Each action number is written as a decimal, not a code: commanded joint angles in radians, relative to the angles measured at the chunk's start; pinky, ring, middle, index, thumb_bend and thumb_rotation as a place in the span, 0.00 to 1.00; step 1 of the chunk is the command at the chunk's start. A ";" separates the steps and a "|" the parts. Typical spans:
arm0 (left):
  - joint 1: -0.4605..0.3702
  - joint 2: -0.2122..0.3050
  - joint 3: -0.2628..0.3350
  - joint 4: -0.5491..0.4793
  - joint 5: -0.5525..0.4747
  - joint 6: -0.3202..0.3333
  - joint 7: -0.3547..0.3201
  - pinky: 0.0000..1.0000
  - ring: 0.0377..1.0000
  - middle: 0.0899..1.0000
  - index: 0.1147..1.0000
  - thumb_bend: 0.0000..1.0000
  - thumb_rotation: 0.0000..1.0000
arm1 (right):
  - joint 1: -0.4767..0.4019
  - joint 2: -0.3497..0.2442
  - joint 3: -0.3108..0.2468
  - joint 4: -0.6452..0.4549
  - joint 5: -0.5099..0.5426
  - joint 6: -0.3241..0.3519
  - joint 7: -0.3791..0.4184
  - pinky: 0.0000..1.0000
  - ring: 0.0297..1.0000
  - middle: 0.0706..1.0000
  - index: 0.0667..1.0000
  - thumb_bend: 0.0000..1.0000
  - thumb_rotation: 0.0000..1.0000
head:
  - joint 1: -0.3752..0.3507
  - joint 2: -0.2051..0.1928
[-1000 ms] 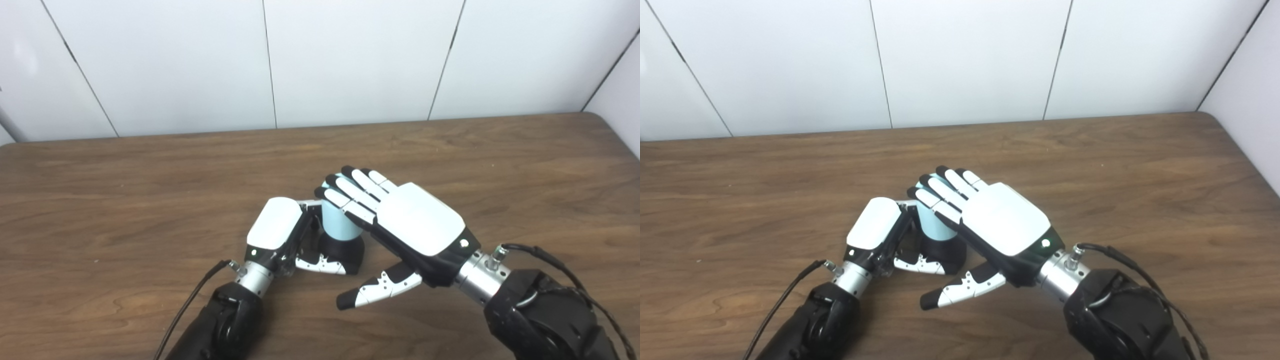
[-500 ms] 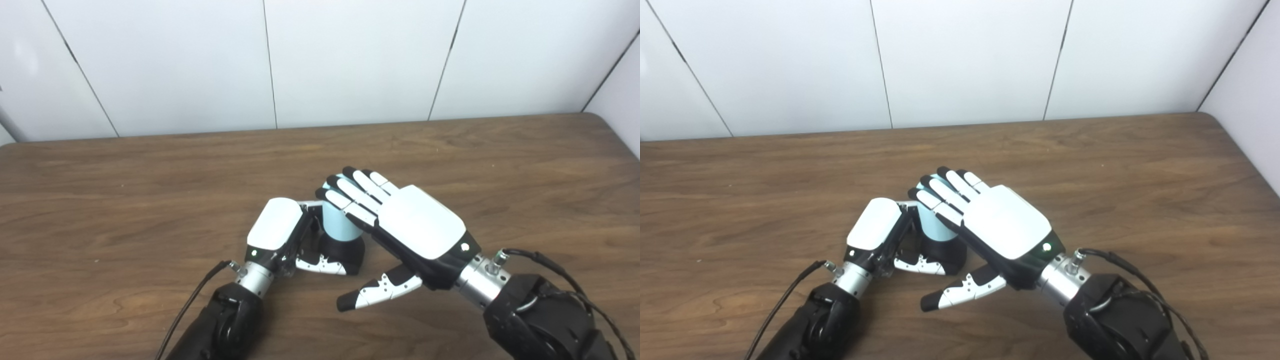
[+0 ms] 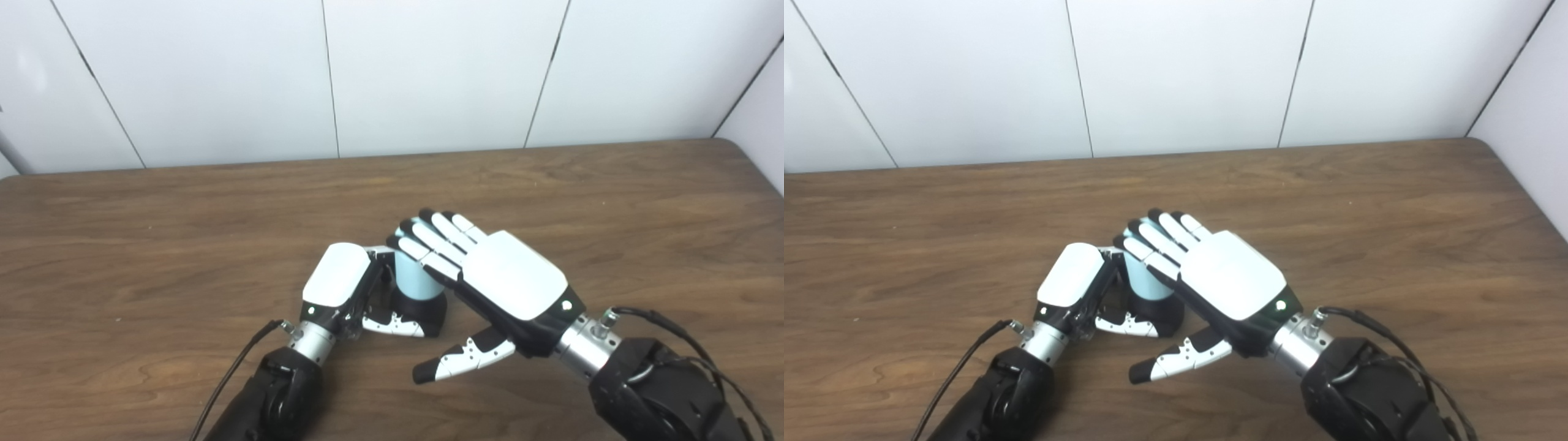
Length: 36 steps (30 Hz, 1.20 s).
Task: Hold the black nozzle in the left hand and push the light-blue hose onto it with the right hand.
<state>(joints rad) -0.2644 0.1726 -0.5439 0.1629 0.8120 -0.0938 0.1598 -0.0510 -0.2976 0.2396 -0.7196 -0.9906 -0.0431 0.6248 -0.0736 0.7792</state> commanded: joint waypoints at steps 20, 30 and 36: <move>0.107 0.031 -0.055 0.080 0.009 0.053 -0.139 0.36 0.46 0.50 0.41 0.47 0.00 | 0.002 -0.015 -0.022 -0.016 0.045 0.063 0.076 1.00 1.00 0.96 0.95 0.67 1.00 | -0.002 -0.004; 0.109 0.029 -0.053 0.083 0.010 0.047 -0.122 0.36 0.44 0.44 0.43 0.48 0.00 | -0.076 0.029 -0.108 -0.089 0.120 0.124 0.039 1.00 1.00 0.99 0.98 0.62 1.00 | -0.001 -0.005; 0.111 0.035 -0.048 0.083 0.003 0.041 -0.121 0.35 0.44 0.42 0.43 0.48 0.00 | -0.081 0.048 -0.141 -0.087 0.111 0.161 0.036 1.00 1.00 0.99 0.97 0.62 1.00 | -0.003 -0.004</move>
<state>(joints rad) -0.2634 0.1725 -0.5456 0.1603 0.8094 -0.0936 0.1598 -0.1123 -0.2527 0.1136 -0.7765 -0.8813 0.1121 0.6769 -0.0751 0.7747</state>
